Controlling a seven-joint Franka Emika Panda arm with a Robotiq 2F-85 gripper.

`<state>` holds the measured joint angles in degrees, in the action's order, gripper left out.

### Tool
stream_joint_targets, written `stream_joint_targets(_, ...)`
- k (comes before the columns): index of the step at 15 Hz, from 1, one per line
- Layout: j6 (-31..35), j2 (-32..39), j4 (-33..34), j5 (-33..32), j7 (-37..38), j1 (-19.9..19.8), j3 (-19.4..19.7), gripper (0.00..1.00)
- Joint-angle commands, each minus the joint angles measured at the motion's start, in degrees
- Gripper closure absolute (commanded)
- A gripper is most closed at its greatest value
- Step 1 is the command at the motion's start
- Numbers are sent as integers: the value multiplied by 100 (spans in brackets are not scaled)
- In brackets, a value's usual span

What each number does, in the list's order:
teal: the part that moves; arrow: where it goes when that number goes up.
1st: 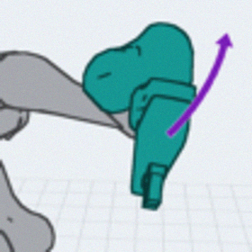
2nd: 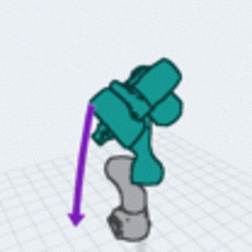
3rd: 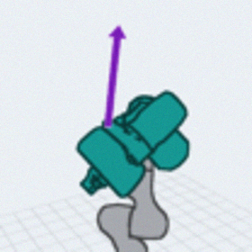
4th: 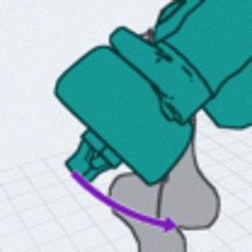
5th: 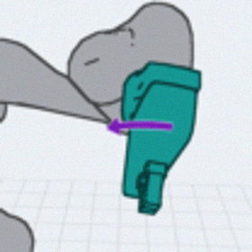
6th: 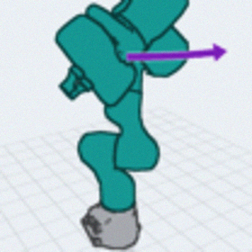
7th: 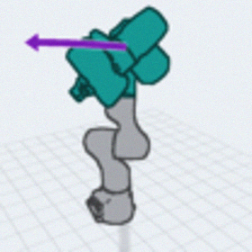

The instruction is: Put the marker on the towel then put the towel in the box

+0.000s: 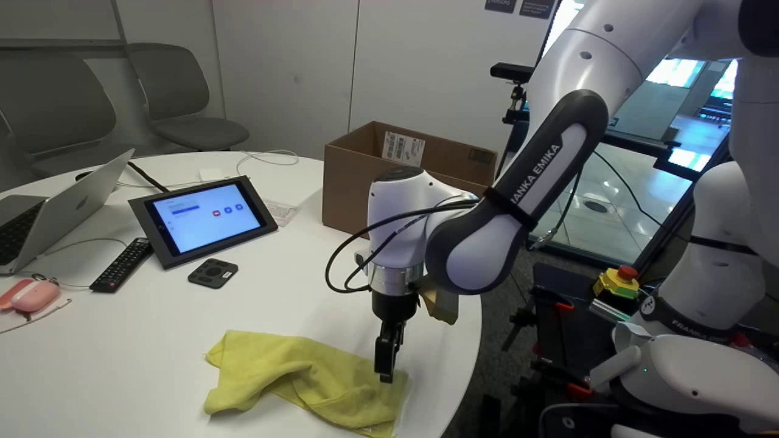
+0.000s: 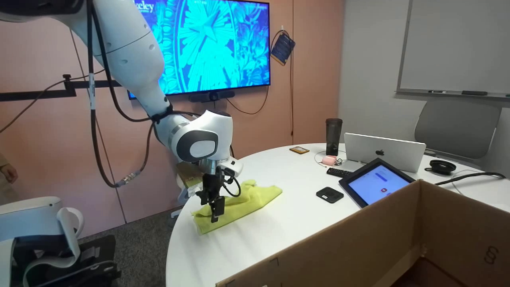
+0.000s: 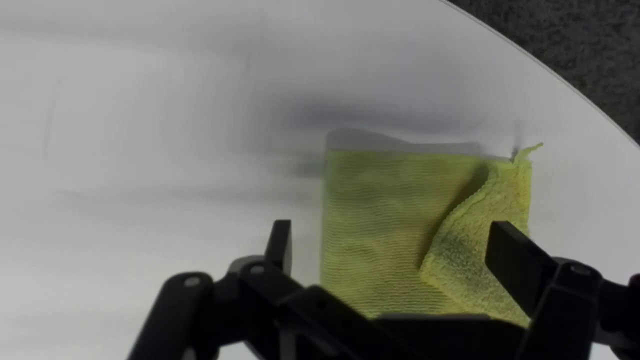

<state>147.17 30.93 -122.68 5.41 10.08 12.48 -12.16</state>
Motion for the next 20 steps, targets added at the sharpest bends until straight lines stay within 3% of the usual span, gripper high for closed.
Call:
stream_joint_targets(1, 566, 149, -110, 82, 951, 428, 383, 0)
stream_joint_targets(8, 794, 472, -83, -50, 1820, 956, 932, 0)
stream_joint_targets(9, 760, 489, -76, -68, 1862, 1002, 971, 6)
stream_joint_targets(10, 729, 490, -77, -63, 1873, 1022, 985, 27)
stream_joint_targets(12, 699, 516, -66, -40, 1919, 1056, 1009, 32)
stream_joint_targets(20, 566, 320, -160, 34, 1818, 929, 902, 97)
